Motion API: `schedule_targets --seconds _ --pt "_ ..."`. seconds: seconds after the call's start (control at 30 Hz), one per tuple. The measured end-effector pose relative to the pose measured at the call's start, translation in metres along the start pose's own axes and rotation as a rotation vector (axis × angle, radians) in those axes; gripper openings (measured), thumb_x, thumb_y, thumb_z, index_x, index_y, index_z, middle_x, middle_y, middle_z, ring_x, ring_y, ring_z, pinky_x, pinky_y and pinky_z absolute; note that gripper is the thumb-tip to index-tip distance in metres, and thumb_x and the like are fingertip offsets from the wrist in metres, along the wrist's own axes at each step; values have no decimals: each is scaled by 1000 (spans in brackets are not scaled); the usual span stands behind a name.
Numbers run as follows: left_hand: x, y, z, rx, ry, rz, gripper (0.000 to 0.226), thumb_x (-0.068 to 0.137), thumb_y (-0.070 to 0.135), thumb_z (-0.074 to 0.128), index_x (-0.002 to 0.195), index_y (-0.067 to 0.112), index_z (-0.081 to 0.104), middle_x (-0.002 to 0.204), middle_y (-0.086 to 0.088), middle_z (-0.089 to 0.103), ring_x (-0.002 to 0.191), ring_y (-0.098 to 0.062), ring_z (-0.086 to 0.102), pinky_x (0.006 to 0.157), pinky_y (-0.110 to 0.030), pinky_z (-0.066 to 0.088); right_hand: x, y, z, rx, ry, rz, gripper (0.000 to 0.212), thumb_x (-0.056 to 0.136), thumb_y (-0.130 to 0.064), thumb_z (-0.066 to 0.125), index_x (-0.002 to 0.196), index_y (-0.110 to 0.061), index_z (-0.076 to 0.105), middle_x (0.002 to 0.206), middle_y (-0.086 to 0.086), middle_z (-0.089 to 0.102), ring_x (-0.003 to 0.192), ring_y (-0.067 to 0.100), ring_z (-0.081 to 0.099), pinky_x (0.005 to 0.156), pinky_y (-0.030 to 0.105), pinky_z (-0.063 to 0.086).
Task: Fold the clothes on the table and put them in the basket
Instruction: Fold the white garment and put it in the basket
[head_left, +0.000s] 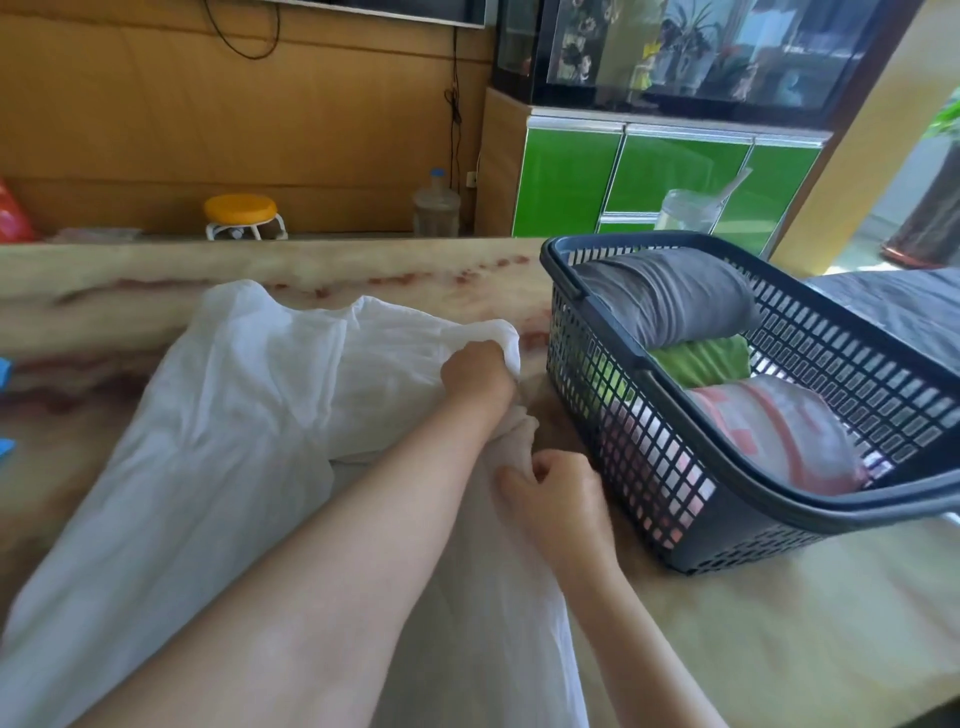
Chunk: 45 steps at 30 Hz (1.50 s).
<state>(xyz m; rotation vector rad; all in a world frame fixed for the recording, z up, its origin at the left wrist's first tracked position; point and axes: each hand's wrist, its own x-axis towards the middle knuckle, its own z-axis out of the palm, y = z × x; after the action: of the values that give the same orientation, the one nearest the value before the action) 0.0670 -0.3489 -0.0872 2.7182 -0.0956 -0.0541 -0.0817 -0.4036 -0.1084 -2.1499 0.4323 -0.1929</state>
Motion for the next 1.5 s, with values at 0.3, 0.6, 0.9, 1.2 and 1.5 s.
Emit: schedule_targets --seconds 0.3,0.6,0.9,1.2,1.5 --pt "0 0 3 -41 -109 -77 40 88 19 59 126 8 50 131 -8 52 124 -24 49 97 -27 40 -19 -16 22 168 31 -118 41 87 -16 58 53 -11 37 42 -4 31 53 11 20 42 23 17" --pt "14 -35 -36 -366 -27 -240 33 92 23 52 118 1 55 118 -6 59 110 -21 56 88 -28 41 -27 -23 37 448 -152 -31 21 86 -7 57 74 10 51 61 6 41 58 14 35 51 27 26" --pt "2 -154 -115 -682 55 -292 12 83 9 61 95 4 60 89 -17 58 78 -26 57 62 -27 41 -58 -95 93 509 -448 -91 17 85 -5 50 84 -5 67 74 25 64 60 24 58 53 33 46" --pt "-8 -243 -122 -747 172 -282 31 86 -5 57 64 15 52 69 -6 51 63 -18 47 54 -26 36 -82 -143 160 337 -560 -76 18 84 0 46 94 2 61 75 16 65 54 28 61 55 35 53" --pt "-11 -271 -110 -705 176 -241 42 92 7 57 133 9 49 110 -10 57 99 -25 56 85 -30 43 -87 -137 172 190 -561 -193 35 94 -15 52 128 -6 52 90 12 65 74 24 65 61 29 51"
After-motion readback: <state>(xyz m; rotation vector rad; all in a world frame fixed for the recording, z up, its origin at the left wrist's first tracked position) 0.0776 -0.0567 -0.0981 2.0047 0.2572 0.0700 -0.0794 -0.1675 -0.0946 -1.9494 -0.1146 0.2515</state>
